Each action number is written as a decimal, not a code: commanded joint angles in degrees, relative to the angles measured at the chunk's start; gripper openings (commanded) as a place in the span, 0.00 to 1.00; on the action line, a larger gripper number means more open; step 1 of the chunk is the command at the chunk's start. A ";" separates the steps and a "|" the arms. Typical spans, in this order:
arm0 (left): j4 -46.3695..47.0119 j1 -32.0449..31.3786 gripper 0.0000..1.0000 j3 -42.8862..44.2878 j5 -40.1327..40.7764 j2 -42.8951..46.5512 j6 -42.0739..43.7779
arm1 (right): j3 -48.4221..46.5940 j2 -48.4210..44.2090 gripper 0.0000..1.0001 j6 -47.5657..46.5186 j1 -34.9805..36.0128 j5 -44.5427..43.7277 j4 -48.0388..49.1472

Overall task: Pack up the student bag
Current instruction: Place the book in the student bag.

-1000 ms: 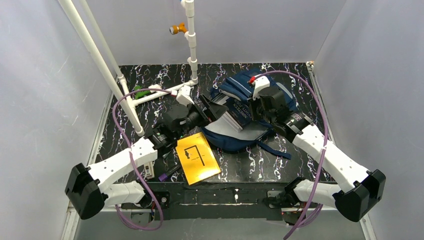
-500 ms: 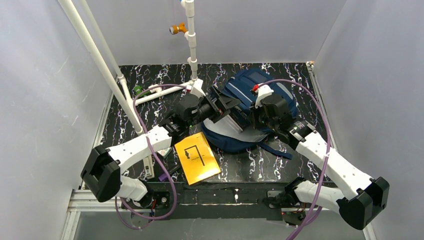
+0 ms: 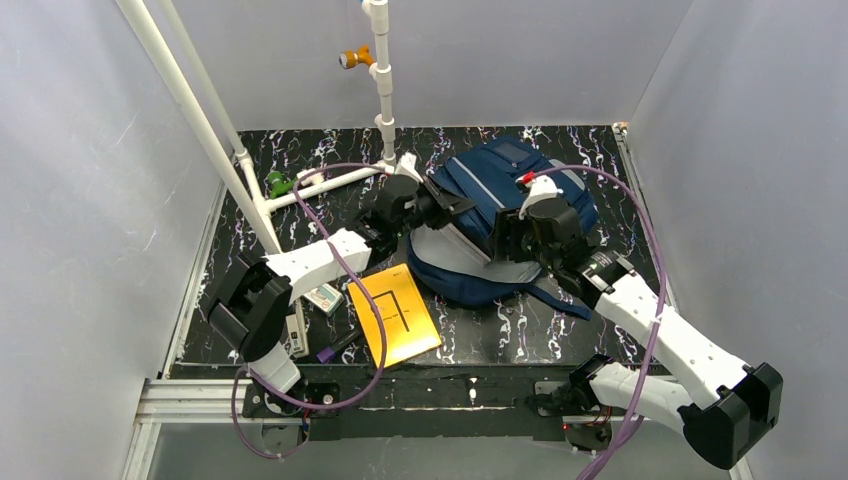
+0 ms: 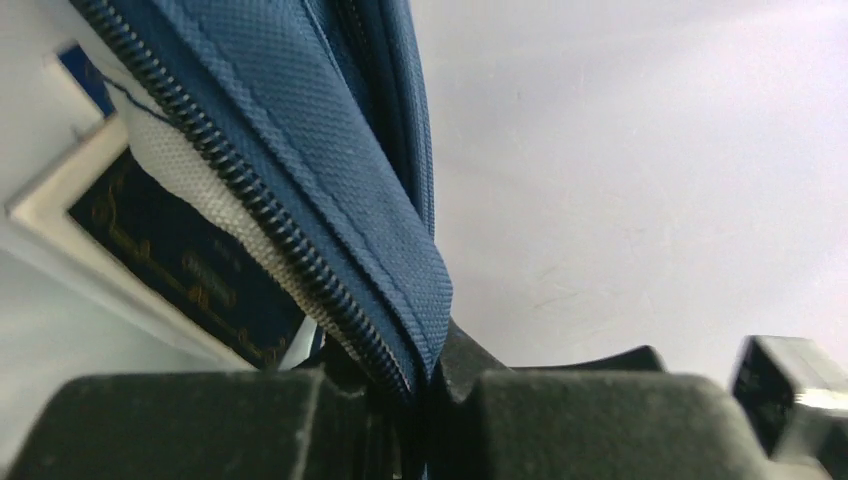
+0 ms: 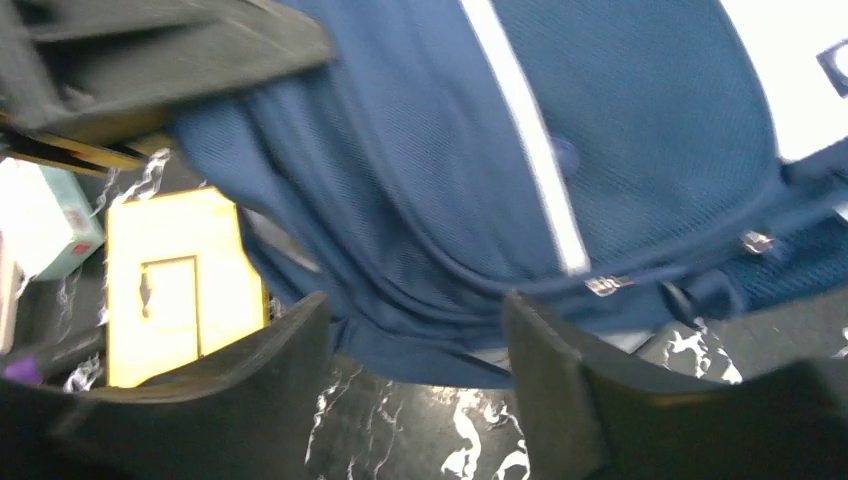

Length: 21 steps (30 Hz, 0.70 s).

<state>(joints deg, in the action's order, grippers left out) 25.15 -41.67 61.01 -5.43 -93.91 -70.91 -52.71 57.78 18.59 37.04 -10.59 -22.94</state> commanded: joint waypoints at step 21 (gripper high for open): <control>-2.52 8.42 0.00 6.82 1.75 0.20 -0.05 | 13.25 2.43 0.60 -34.02 -4.36 -16.08 8.43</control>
<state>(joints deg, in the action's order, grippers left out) 22.52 -35.64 64.97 -8.19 -95.48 -70.37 -37.10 57.12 -6.15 35.57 -28.75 -15.92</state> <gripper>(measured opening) 0.071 0.631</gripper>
